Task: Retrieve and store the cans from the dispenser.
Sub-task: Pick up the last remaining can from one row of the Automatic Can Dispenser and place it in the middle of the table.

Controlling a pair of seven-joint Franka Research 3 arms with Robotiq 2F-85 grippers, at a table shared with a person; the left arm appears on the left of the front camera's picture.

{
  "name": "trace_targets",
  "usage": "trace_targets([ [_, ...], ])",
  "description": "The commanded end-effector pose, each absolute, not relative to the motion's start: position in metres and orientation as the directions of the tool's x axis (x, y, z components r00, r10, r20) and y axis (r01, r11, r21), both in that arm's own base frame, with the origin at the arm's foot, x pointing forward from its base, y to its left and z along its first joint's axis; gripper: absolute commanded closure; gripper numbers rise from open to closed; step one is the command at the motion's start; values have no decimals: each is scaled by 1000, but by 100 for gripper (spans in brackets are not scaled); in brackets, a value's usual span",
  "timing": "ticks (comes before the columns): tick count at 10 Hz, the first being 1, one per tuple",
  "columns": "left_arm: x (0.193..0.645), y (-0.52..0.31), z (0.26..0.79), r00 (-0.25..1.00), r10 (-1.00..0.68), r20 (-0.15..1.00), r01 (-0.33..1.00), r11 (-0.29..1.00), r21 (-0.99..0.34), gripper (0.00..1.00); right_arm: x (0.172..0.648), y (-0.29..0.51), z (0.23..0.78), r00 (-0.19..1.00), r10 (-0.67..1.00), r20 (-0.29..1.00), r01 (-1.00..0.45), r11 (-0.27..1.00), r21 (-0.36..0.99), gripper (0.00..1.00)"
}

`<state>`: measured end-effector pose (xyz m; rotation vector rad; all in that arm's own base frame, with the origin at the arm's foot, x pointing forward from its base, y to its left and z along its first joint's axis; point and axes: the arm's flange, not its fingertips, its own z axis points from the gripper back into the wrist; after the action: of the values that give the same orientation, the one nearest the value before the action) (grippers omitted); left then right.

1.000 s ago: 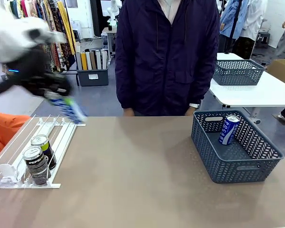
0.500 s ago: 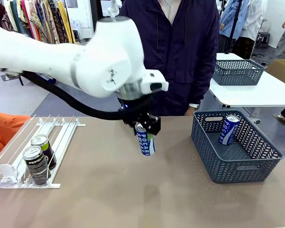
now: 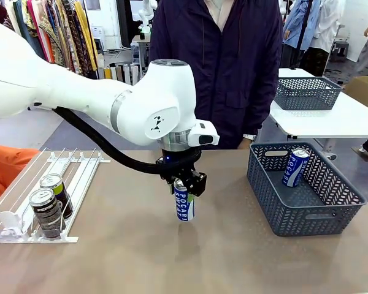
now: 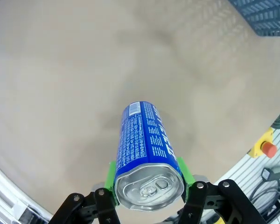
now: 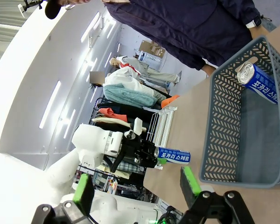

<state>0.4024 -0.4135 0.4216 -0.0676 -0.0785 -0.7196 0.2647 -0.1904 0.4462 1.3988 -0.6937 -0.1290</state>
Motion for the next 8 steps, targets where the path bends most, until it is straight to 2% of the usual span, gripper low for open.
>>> trace_targets([
  [1, 404, -411, 429, 759, -644, 97, 649, 760, -27, 100, 268, -190, 451, 787, -492, 372, -325, 181, 928, 0],
  [2, 404, -410, 428, 763, -639, 97, 644, 764, -36, 96, 268, -190, 451, 787, -492, 372, -325, 181, 928, 0],
  [4, 405, -408, 428, 769, -631, 100, 637, 769, -44, 0, 268, -190, 451, 787, -492, 372, -325, 181, 928, 0],
  [8, 401, -398, 435, 778, -613, 137, 624, 779, -61, 0, 268, -190, 451, 787, -492, 372, -325, 181, 928, 0],
])
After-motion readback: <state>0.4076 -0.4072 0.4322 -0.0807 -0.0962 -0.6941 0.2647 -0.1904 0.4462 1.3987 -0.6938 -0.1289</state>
